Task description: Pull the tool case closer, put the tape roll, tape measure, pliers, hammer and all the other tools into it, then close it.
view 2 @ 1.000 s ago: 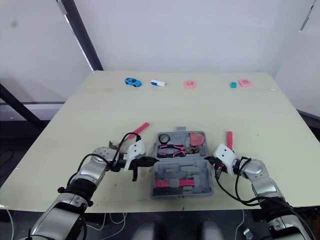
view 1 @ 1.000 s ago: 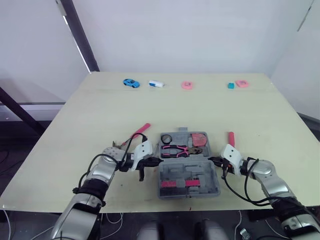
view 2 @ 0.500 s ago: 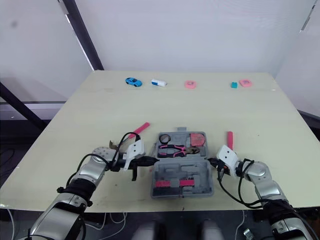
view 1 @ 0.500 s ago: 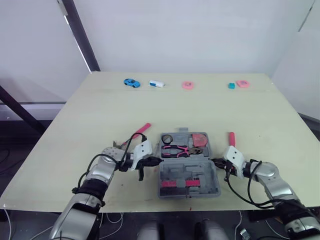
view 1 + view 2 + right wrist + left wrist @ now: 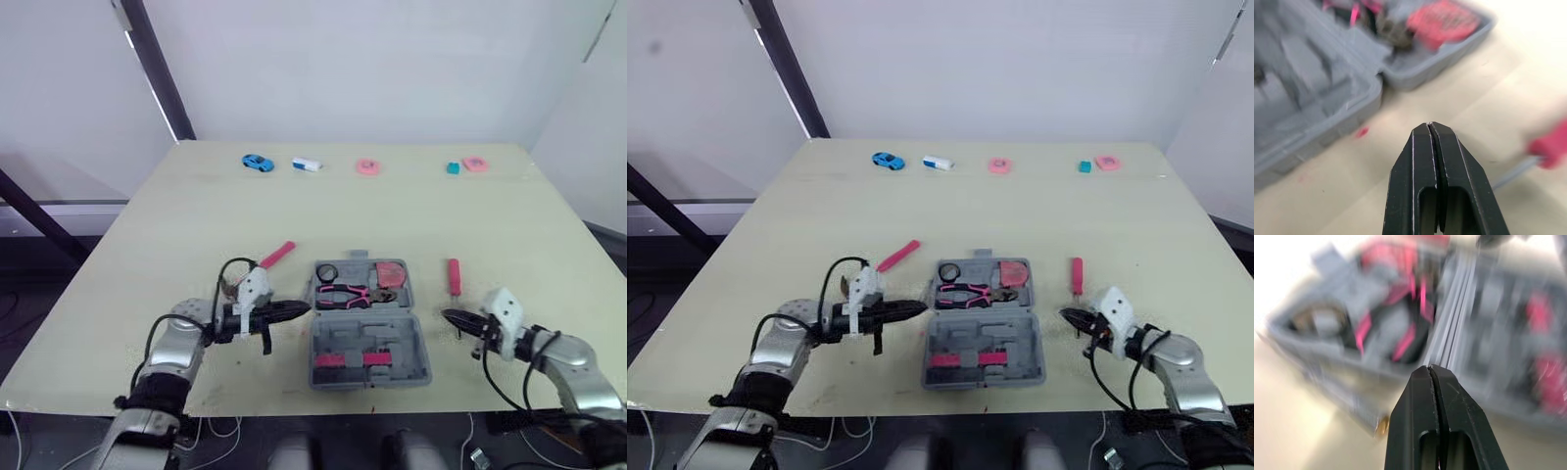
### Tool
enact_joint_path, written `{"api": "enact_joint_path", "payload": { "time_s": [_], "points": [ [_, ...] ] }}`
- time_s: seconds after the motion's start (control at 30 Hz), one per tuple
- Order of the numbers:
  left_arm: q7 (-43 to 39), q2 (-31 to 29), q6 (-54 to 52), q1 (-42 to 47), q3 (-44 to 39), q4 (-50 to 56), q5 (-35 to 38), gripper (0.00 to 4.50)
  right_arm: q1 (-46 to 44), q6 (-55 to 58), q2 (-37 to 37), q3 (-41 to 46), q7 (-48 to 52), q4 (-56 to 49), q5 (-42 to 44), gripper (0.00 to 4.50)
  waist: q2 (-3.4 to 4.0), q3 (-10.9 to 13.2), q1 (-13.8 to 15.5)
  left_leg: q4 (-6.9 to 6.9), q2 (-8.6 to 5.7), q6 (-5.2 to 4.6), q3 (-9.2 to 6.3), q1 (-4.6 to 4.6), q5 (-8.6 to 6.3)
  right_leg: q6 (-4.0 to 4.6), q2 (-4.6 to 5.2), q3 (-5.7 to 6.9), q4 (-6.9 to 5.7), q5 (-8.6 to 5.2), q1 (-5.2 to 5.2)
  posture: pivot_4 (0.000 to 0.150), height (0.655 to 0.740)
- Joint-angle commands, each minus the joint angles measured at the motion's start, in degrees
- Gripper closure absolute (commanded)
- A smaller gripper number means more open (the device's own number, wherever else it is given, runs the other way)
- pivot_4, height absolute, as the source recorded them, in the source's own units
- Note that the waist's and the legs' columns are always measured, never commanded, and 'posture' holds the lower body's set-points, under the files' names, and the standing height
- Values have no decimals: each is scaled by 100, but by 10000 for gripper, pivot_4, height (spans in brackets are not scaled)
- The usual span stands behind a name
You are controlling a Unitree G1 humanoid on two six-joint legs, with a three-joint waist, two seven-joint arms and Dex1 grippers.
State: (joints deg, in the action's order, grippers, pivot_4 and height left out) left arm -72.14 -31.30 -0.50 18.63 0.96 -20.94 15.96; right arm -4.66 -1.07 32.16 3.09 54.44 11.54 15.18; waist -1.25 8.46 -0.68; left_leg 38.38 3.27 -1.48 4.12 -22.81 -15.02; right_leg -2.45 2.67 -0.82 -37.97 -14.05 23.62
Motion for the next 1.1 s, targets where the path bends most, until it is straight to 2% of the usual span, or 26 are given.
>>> {"api": "enact_joint_path", "payload": {
  "time_s": [0.03,0.27,0.37,0.4,0.47,0.6,0.63,0.67,0.73,0.9,1.1],
  "points": [
    [241,-126,-353,-531,-624,877,651,44516,418,116,89,780,-53,-498,684,45000,0,0,0,-2,1,0,-1,0,0,0,0,-1,1,0,0,1500,7400],
    [683,-475,-404,-1756,-1749,1334,1068,44516,1426,133,222,1931,-177,-851,1225,45000,1,0,0,-5,2,0,-3,9,0,4,2,-6,4,-3,-1,1500,7400],
    [787,-545,-20,-2335,-2314,1054,1077,37996,2064,-117,272,2448,301,-672,1513,45000,2,-1,5,-6,3,0,-2,9,-1,17,4,-7,6,-11,-1,1500,7400],
    [829,-542,50,-2484,-2459,998,1097,33624,2176,-183,247,2597,349,-601,1585,41083,1,0,12,-9,3,0,-4,10,-1,17,6,-8,10,-11,-2,1500,7400],
    [853,-536,150,-2777,-2653,907,1125,25365,2340,-340,179,2870,343,-456,1682,37154,0,1,10,-13,2,0,-2,7,-1,20,9,-5,18,-14,-1,1500,7400],
    [870,-497,375,-3241,-2930,702,1144,8132,2747,-670,89,3274,505,-143,1753,19661,0,0,7,-8,4,0,-2,18,-1,15,21,-10,14,-14,-1,1500,7400],
    [874,-490,410,-3309,-2966,677,1158,2260,2822,-721,69,3355,543,-73,1791,13567,0,0,9,-8,6,0,-3,19,-1,9,23,-9,14,-18,-1,1500,7400],
    [874,-484,433,-3383,-3003,675,1178,165,2900,-778,57,3442,590,15,1826,10450,0,0,12,-8,7,1,-4,18,-2,10,23,-8,14,-18,0,1500,7400],
    [870,-479,467,-3469,-3040,681,1213,0,3004,-886,37,3571,635,183,1853,1075,0,0,14,-9,14,1,-4,18,-2,13,26,-8,14,-17,0,1500,7400],
    [917,-475,530,-3369,-2981,617,1210,0,3048,-1140,-22,3600,713,548,1777,443,0,-1,12,-10,15,1,-3,18,-2,18,33,-8,14,-14,2,1500,7400],
    [894,-490,482,-3242,-2872,640,1186,0,2946,-1109,-67,3460,659,356,1794,443,6,-3,-7,-11,15,1,0,18,-2,20,32,-11,13,-13,4,1500,7400]
  ]
}}
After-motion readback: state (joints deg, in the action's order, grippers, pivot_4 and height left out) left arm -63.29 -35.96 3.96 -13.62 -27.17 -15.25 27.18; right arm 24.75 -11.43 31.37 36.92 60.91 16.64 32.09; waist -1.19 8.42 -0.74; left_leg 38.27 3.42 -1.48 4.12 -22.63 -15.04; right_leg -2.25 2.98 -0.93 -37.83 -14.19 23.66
